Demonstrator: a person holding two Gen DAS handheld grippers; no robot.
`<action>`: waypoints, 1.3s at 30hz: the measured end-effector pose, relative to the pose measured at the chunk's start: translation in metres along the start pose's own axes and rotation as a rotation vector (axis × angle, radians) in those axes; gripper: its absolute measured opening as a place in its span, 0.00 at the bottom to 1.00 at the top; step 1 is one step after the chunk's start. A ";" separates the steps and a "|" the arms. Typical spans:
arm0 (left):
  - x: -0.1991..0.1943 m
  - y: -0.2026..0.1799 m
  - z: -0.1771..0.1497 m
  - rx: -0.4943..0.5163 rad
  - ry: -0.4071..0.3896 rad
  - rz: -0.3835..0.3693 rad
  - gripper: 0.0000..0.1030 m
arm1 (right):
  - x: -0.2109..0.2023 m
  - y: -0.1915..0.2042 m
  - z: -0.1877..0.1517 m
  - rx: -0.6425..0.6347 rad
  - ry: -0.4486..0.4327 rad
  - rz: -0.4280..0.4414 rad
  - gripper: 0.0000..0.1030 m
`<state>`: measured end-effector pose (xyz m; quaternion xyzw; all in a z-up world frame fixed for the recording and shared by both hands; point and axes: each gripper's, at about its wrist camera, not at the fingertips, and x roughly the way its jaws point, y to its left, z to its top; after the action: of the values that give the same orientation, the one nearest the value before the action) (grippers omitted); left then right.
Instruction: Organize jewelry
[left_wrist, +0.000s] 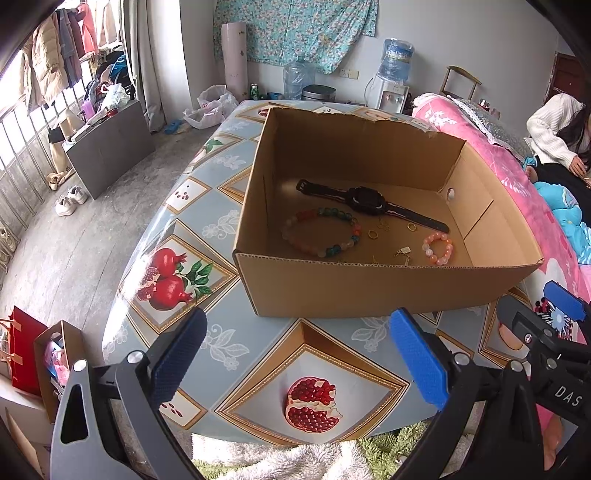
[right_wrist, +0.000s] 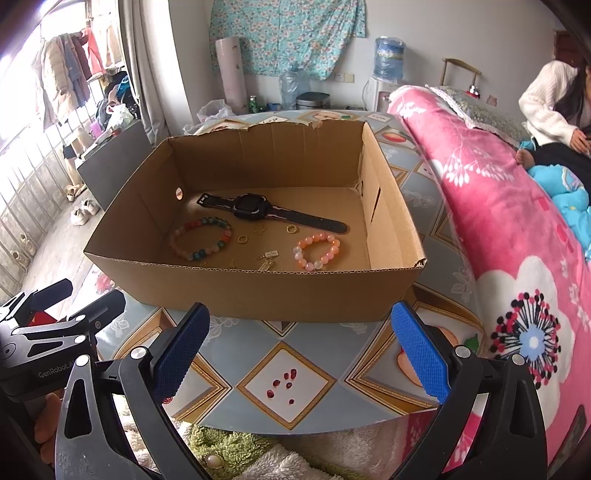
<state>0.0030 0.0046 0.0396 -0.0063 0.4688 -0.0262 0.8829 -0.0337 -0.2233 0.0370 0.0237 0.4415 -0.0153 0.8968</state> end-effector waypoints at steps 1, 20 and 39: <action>0.000 0.000 0.000 0.000 0.002 -0.002 0.95 | 0.000 0.000 0.000 0.000 -0.001 -0.001 0.92; 0.010 -0.001 -0.002 0.001 0.030 -0.021 0.95 | 0.003 0.000 0.002 0.013 0.007 0.005 0.92; 0.013 -0.001 -0.002 -0.002 0.037 -0.023 0.95 | 0.009 0.001 0.000 0.018 0.025 0.004 0.92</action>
<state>0.0083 0.0026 0.0274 -0.0119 0.4850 -0.0360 0.8737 -0.0285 -0.2227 0.0300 0.0327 0.4526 -0.0171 0.8909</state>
